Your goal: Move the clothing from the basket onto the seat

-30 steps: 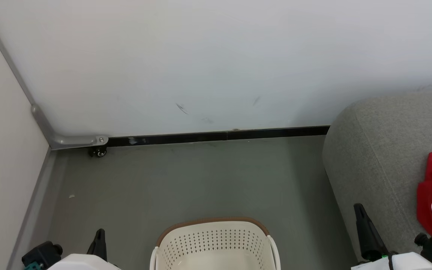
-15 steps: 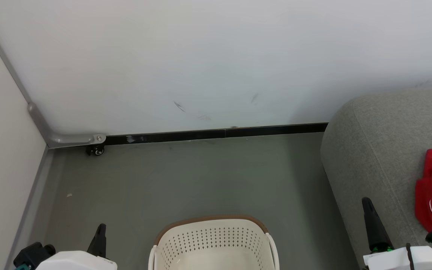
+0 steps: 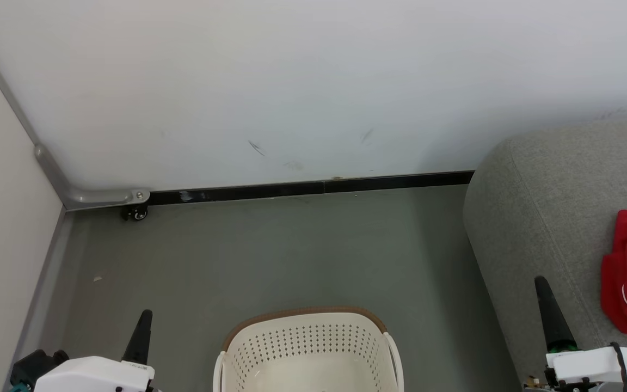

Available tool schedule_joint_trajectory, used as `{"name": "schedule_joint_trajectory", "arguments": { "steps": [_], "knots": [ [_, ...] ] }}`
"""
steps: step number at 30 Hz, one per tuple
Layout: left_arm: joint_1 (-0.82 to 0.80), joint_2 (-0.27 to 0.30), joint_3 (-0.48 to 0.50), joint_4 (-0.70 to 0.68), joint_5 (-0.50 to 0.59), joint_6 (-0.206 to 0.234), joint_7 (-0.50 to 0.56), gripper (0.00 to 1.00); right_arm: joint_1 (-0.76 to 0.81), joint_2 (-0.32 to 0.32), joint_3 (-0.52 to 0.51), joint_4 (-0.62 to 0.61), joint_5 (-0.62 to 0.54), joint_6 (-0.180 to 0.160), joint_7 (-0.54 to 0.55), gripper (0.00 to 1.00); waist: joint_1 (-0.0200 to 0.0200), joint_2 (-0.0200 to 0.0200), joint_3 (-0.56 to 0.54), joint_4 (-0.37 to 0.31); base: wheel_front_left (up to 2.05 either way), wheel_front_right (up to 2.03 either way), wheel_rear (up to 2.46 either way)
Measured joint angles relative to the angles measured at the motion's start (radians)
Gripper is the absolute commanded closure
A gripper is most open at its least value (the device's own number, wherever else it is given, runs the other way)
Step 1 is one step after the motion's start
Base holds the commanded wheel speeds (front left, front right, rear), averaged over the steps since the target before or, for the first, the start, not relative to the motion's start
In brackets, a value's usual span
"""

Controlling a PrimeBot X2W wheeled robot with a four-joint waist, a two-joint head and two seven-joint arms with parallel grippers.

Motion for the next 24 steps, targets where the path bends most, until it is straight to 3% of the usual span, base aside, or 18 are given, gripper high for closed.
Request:
{"name": "schedule_joint_trajectory", "arguments": {
  "steps": [24],
  "knots": [
    [-0.019, -0.03, 0.085, -0.035, -0.314, -0.094, 0.072, 1.0, -0.068, -0.011, -0.037, 0.013, 0.354, 0.0, 0.055, 1.0, -0.0012, 0.0, 0.029, -0.012, 0.0, 0.0, 0.0]
  ]
}}
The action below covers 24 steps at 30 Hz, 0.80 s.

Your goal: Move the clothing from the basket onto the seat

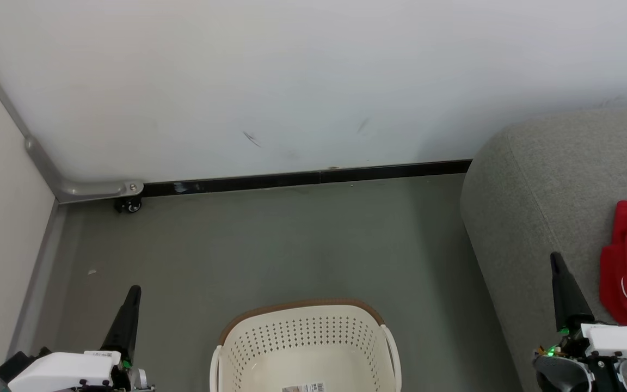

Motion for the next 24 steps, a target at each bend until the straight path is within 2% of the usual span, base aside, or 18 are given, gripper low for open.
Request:
{"name": "schedule_joint_trajectory", "arguments": {
  "steps": [7, 24],
  "knots": [
    [-0.004, -0.009, 0.023, -0.009, -0.088, -0.021, 0.016, 1.0, -0.016, -0.002, -0.009, 0.002, 0.098, 0.0, 0.014, 1.0, 0.0, 0.0, 0.006, -0.003, 0.0, 0.0, 0.0],
    [-0.004, -0.011, 0.023, -0.013, -0.092, -0.021, 0.016, 1.0, -0.028, -0.003, -0.01, 0.003, 0.098, 0.0, 0.017, 1.0, -0.0001, 0.0, 0.006, -0.003, 0.0, 0.0, 0.0]
  ]
}}
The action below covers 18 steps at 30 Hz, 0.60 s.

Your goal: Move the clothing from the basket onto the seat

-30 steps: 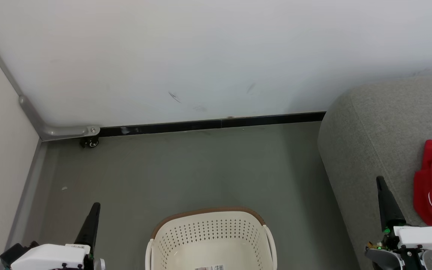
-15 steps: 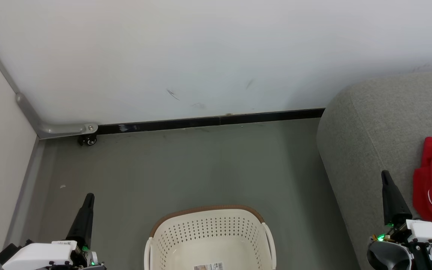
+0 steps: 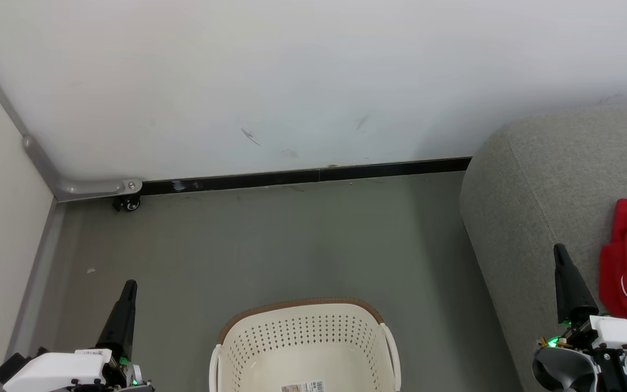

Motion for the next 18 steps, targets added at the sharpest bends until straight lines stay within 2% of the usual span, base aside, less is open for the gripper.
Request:
{"name": "schedule_joint_trajectory", "arguments": {
  "steps": [18],
  "knots": [
    [0.0, 0.0, -0.001, -0.004, 0.0, 0.0, 0.0, 1.0, 0.0, 0.0, -0.001, 0.001, 0.0, 0.0, 0.0, 1.0, -0.0002, 0.0, 0.0, 0.0, 0.0, 0.0, 0.0]
  ]
}}
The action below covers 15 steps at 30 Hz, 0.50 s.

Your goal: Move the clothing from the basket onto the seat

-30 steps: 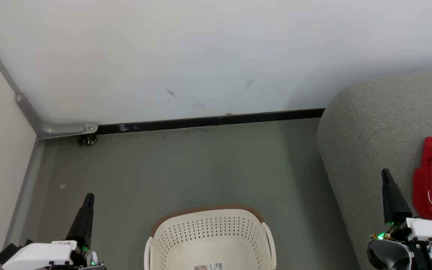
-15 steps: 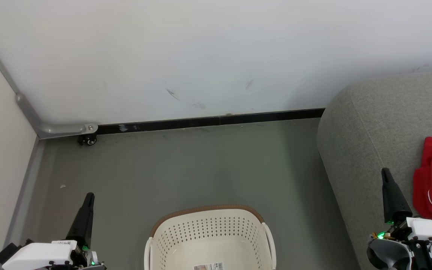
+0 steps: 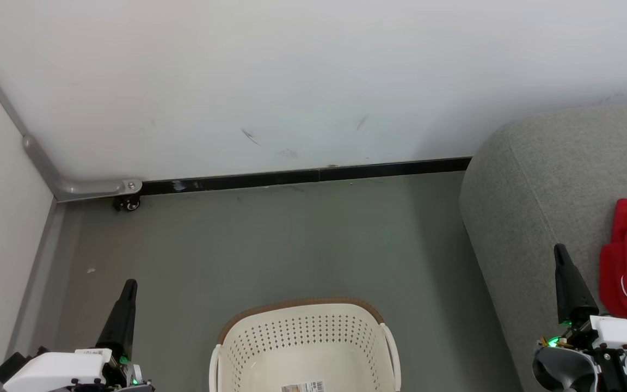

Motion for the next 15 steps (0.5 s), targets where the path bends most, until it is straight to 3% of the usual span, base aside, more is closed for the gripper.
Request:
{"name": "schedule_joint_trajectory", "arguments": {
  "steps": [15],
  "knots": [
    [0.0, 0.0, -0.001, -0.002, 0.0, 0.0, 0.0, 1.0, 0.0, 0.0, -0.001, 0.0, 0.0, 0.0, 0.0, 1.0, -0.0001, 0.0, 0.0, 0.0, 0.0, 0.0, 0.0]
  ]
}}
